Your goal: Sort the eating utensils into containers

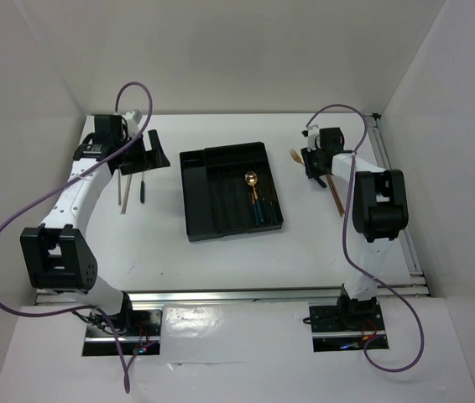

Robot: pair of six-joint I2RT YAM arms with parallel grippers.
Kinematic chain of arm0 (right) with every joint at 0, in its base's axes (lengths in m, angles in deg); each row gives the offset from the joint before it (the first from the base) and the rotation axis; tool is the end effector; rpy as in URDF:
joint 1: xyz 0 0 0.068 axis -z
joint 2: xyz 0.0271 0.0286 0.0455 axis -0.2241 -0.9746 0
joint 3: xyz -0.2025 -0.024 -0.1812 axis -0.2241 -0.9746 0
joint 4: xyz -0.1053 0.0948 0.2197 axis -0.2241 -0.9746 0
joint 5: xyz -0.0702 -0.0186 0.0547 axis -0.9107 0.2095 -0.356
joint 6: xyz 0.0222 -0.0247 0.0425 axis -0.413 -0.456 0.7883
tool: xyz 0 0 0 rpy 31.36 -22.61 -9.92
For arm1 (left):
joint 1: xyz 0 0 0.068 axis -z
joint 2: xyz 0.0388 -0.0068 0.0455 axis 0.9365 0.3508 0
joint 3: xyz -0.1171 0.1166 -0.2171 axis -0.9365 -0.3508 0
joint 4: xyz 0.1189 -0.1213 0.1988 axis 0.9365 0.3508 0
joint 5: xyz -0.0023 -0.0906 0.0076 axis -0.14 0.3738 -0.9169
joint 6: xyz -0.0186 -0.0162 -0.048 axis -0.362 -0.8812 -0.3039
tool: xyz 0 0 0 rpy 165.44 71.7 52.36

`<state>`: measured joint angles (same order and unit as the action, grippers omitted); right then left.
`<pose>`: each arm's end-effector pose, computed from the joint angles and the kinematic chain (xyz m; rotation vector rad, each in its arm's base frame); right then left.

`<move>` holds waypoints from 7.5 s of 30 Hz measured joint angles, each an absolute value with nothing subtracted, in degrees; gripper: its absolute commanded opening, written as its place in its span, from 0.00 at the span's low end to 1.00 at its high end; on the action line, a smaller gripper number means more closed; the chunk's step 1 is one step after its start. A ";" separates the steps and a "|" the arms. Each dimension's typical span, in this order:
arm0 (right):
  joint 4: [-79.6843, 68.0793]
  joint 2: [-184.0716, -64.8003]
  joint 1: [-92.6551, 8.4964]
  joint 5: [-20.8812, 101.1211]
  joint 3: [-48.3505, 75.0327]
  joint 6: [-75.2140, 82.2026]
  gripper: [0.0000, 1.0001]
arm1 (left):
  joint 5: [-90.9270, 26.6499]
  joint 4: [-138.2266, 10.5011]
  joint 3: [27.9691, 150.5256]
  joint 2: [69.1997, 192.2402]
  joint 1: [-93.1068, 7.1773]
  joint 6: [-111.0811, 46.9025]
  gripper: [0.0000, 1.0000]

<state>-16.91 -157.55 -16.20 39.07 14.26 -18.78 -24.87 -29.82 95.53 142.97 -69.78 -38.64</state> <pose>0.4292 0.0286 0.1693 -0.4452 2.3836 0.0432 0.3422 -0.0076 0.3261 -0.2277 2.2904 -0.4712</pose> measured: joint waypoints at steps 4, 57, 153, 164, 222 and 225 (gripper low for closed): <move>-15.32 -157.55 -16.18 38.72 14.28 -20.66 0.38 | -23.97 -29.82 96.12 144.79 -69.93 -38.68 1.00; -33.48 -145.11 -38.16 53.67 25.19 12.03 0.00 | -51.30 -32.26 87.99 136.24 -65.06 -59.51 1.00; -28.78 -146.31 -27.21 51.94 19.55 9.59 0.41 | -38.99 -30.49 98.94 166.40 -73.37 -35.41 0.51; -28.78 -146.33 -27.21 52.95 19.55 9.59 0.41 | -40.35 -30.47 101.24 170.07 -74.26 -34.42 0.47; -28.39 -140.87 -26.95 50.63 14.79 5.15 0.40 | -18.34 -36.55 88.95 142.36 -50.20 -73.17 0.00; -28.34 -140.43 -26.69 50.59 13.63 5.06 0.40 | -21.00 -38.80 88.98 145.90 -46.77 -73.72 0.00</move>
